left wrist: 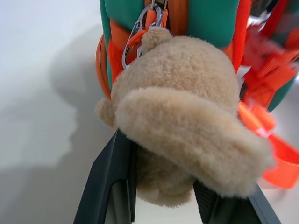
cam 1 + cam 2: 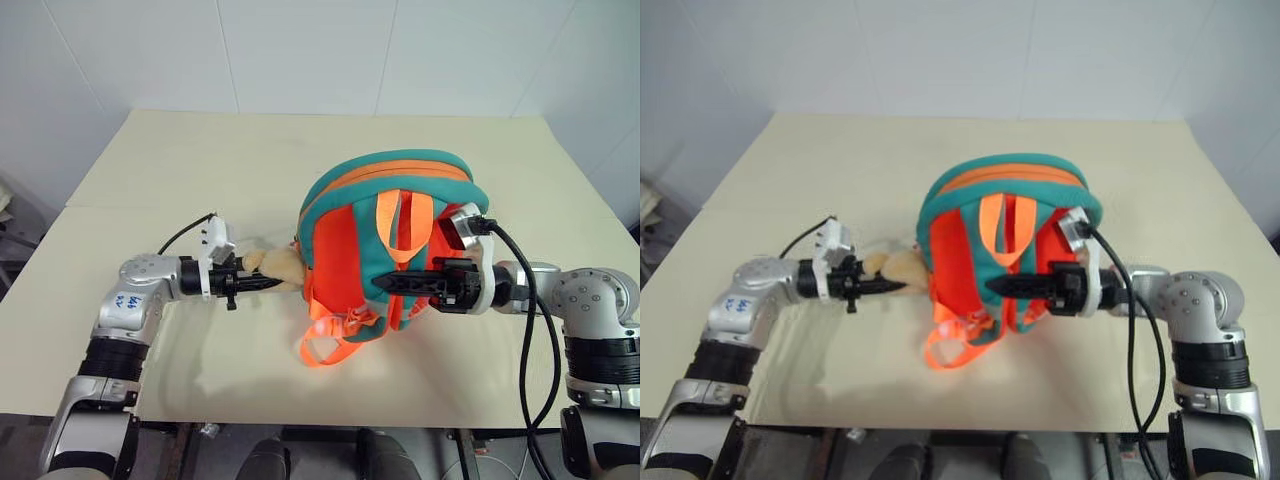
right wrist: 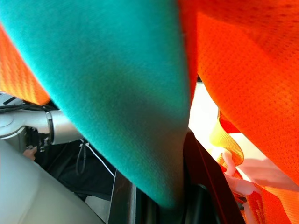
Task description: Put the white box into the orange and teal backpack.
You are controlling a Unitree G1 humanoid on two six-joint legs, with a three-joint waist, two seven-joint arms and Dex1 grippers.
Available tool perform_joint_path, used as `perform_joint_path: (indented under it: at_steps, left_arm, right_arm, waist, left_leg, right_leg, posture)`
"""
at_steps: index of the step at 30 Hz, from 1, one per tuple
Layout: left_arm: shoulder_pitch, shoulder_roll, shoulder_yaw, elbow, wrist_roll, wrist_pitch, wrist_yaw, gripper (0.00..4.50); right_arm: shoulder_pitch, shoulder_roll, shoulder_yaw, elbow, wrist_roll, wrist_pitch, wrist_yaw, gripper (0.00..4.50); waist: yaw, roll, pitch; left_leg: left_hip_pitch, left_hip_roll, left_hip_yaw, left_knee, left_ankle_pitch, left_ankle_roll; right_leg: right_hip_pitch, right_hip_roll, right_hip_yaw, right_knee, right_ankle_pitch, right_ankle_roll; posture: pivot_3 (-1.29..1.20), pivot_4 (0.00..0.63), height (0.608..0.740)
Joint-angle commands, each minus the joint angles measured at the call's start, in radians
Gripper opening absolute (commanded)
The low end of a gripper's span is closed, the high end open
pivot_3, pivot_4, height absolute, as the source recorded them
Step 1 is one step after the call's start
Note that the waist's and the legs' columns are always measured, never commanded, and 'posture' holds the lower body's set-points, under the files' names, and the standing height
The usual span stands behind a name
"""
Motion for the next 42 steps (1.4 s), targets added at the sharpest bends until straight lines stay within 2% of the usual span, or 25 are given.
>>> perform_joint_path:
  at_steps: [1,7,11,12,13,17,22,25,27,31,36,40,42]
  left_arm:
    - [0.067,0.038,-0.01,-0.061,0.018,0.01,-0.027,1.25]
    - [0.157,0.115,0.025,-0.085,0.041,-0.041,-0.019,1.25]
    - [0.175,0.156,0.086,-0.151,0.017,-0.072,-0.011,1.25]
    - [0.175,0.163,0.107,-0.165,0.008,-0.079,-0.003,1.25]
    - [0.177,0.171,0.124,-0.179,-0.001,-0.081,0.0,1.57]
    - [0.2,0.213,0.174,-0.243,-0.032,-0.059,-0.009,2.77]
    - [0.266,0.237,0.255,-0.379,-0.107,-0.014,0.001,4.36]
    - [0.284,0.189,0.289,-0.433,-0.159,0.005,0.052,4.46]
    - [0.309,0.144,0.29,-0.451,-0.158,-0.022,0.079,4.46]
    - [0.369,0.114,0.284,-0.485,-0.159,-0.026,0.085,4.46]
    - [0.402,0.119,0.296,-0.491,-0.153,-0.038,0.086,4.46]
    - [0.409,0.144,0.323,-0.475,-0.147,-0.069,0.066,4.46]
    - [0.412,0.15,0.332,-0.471,-0.147,-0.076,0.068,4.46]
  right_arm:
    - [0.01,0.004,-0.035,-0.032,0.034,0.006,-0.013,0.52]
    - [0.014,0.02,-0.029,-0.034,0.018,-0.026,-0.014,0.52]
    - [0.022,0.017,0.001,-0.074,-0.104,-0.179,-0.011,0.52]
    - [0.027,0.017,-0.011,-0.088,-0.111,-0.212,0.003,1.23]
    - [0.028,0.017,-0.028,-0.095,-0.104,-0.222,0.004,1.44]
    - [0.054,-0.012,-0.068,-0.136,-0.114,-0.296,0.039,2.76]
    - [0.15,-0.111,-0.108,-0.172,-0.208,-0.439,0.104,4.47]
    - [0.223,-0.175,-0.113,-0.155,-0.293,-0.548,0.169,4.5]
    - [0.257,-0.189,-0.123,-0.138,-0.328,-0.606,0.181,4.5]
    - [0.333,-0.218,-0.141,-0.104,-0.42,-0.734,0.214,4.5]
    - [0.393,-0.256,-0.172,0.023,-0.513,-0.903,0.289,4.5]
    - [0.411,-0.279,-0.174,0.118,-0.571,-1.017,0.342,4.5]
    - [0.408,-0.271,-0.182,0.147,-0.578,-1.058,0.352,4.5]
  waist:
    - [-0.001,0.0,0.0]
    - [-0.016,0.0,0.0]
    - [-0.025,0.0,0.0]
    - [-0.024,0.0,0.0]
    - [-0.023,0.0,0.0]
    - [-0.022,0.0,0.0]
    - [-0.015,0.0,0.0]
    - [-0.011,0.0,0.0]
    - [-0.013,0.0,0.0]
    - [-0.019,0.0,0.0]
    - [-0.017,0.0,0.0]
    - [-0.018,0.001,0.0]
    - [-0.019,0.001,0.0]
  left_leg:
    - [0.0,0.0,0.0,0.0,0.0,0.0]
    - [0.0,0.001,0.0,-0.001,0.0,0.0]
    - [0.001,0.002,0.001,-0.001,0.0,0.0]
    - [0.001,0.002,0.001,-0.002,0.0,0.0]
    - [0.001,0.002,0.001,-0.002,0.0,0.0]
    - [0.001,0.003,0.001,-0.005,0.0,0.0]
    - [0.001,0.003,0.002,-0.01,0.0,0.0]
    - [0.0,0.003,0.002,-0.01,0.0,0.0]
    - [0.0,0.003,0.003,-0.01,0.0,0.0]
    - [0.001,0.004,0.004,-0.01,0.0,0.0]
    - [0.006,0.004,0.005,-0.01,0.0,-0.001]
    - [0.018,0.004,0.005,-0.012,0.0,-0.001]
    - [0.018,0.005,0.005,-0.012,0.0,-0.001]
  right_leg:
    - [0.0,0.0,0.0,0.0,0.0,0.0]
    - [0.0,0.0,0.0,0.0,0.0,-0.001]
    - [0.0,0.001,0.0,0.0,0.0,-0.001]
    - [0.0,0.001,0.0,0.0,0.0,-0.001]
    - [-0.001,0.001,-0.001,0.0,0.0,-0.001]
    - [-0.001,0.002,-0.001,-0.002,0.0,-0.002]
    - [-0.002,0.001,-0.001,-0.008,0.0,-0.002]
    - [-0.002,0.001,-0.001,-0.009,0.0,-0.001]
    - [-0.001,0.001,-0.001,-0.01,0.0,-0.001]
    - [-0.001,0.002,-0.001,-0.008,0.001,-0.002]
    - [0.002,0.002,0.0,-0.01,0.0,-0.003]
    - [0.013,0.002,0.0,-0.012,-0.001,-0.004]
    - [0.014,0.003,0.0,-0.013,-0.001,-0.005]
  posture:
    - [0.0,0.15,0.74]
    - [0.0,0.15,0.74]
    - [0.0,0.15,0.74]
    - [0.0,0.15,0.74]
    - [0.0,0.15,0.74]
    - [0.0,0.15,0.74]
    - [0.0,0.15,0.74]
    - [0.0,0.15,0.74]
    - [0.0,0.15,0.74]
    - [0.0,0.15,0.74]
    - [0.0,0.15,0.74]
    - [0.0,0.15,0.74]
    - [0.0,0.15,0.74]
